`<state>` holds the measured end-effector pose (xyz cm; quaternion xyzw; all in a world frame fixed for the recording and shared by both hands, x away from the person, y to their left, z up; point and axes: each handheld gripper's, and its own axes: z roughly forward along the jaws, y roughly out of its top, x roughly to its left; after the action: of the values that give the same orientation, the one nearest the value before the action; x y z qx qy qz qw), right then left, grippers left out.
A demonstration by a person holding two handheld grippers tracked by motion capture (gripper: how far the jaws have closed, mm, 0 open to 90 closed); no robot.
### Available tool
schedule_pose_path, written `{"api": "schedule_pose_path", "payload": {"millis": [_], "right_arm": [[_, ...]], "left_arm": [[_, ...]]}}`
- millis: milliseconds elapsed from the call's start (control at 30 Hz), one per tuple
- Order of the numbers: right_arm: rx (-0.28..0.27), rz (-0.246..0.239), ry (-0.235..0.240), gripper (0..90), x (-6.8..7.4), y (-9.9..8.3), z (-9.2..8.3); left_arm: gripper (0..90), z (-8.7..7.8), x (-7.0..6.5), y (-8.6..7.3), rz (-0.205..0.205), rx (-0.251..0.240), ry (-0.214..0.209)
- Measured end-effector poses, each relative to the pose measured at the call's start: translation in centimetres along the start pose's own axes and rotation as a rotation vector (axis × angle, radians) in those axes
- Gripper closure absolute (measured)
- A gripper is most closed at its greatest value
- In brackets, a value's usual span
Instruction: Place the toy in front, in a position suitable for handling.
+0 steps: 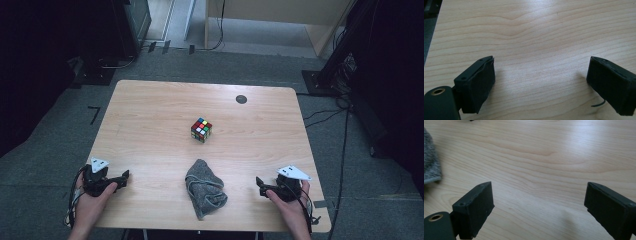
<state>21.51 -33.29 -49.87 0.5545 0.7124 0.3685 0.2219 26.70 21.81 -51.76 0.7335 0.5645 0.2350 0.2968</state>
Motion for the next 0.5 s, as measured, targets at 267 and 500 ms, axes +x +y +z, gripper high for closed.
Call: {"api": "schedule_pose_path", "payload": {"millis": [267,500], "right_arm": [[-0.015,-0.024,0.050,8.4,2.1,0.6,0.2],[-0.036,-0.031,0.086,8.6,3.9,1.1,0.2]], "left_arm": [[8.6,0.0,0.0,0.0,0.000,0.000,0.000],[8.6,0.0,0.0,0.0,0.000,0.000,0.000]]}}
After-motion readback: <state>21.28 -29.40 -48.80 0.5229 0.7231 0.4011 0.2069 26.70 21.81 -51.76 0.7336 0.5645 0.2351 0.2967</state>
